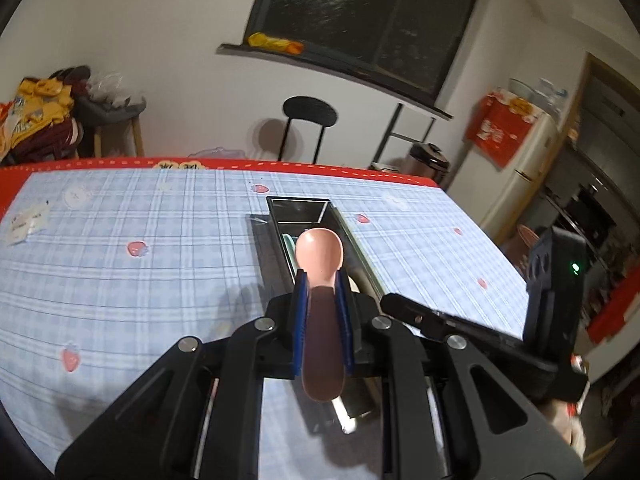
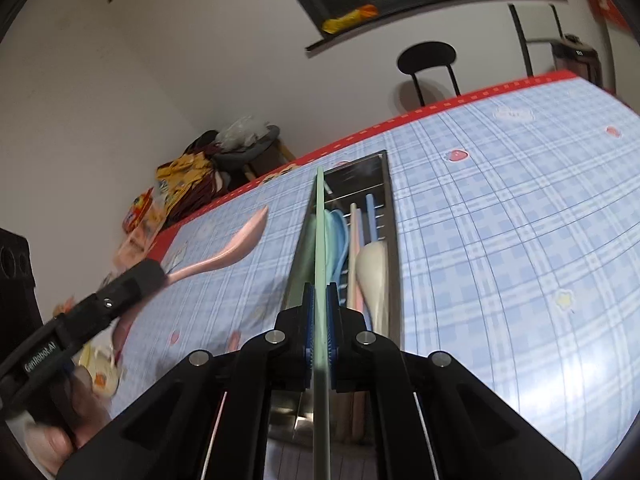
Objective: Organize utensils
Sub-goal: 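Carry the pink spoon and green chopstick into the caddy and open both tools, then move both tools back over the last two chopsticks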
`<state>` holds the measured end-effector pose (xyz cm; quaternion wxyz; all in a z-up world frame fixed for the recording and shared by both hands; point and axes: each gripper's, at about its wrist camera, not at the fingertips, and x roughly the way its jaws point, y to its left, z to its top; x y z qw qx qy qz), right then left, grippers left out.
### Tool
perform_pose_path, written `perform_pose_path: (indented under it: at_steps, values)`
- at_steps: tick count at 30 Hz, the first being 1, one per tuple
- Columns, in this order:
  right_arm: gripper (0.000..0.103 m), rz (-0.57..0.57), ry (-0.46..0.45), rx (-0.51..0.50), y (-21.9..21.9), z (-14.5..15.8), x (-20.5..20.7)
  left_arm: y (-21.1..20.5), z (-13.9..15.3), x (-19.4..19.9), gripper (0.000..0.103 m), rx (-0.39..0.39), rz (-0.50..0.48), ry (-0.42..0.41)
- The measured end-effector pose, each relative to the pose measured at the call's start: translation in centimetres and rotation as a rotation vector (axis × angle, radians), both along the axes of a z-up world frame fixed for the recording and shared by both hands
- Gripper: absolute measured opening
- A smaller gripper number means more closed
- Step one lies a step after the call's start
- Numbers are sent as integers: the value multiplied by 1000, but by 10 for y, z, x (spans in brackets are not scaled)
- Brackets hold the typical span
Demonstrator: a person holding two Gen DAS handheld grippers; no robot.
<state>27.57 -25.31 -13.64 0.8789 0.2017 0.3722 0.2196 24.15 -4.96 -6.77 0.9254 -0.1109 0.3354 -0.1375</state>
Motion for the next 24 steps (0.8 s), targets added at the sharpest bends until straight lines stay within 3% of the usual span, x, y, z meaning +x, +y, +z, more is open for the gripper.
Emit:
perform_pose_path:
  at_steps: [7,20,22,24]
  values:
    - [6,-8,25,-18,2,-13,17,-19,-21,45,18,5,54,57]
    - [9,-25,61,-46,-3,-22,28,-34,-43,80,18,7,62,138]
    - [11,-34,57,-56,-6,-19,27,-31,-41,80,29,-11,57,140]
    - [27,-46,47,-52,-10,-14,24,-22,-34,76,39,-24,66,120]
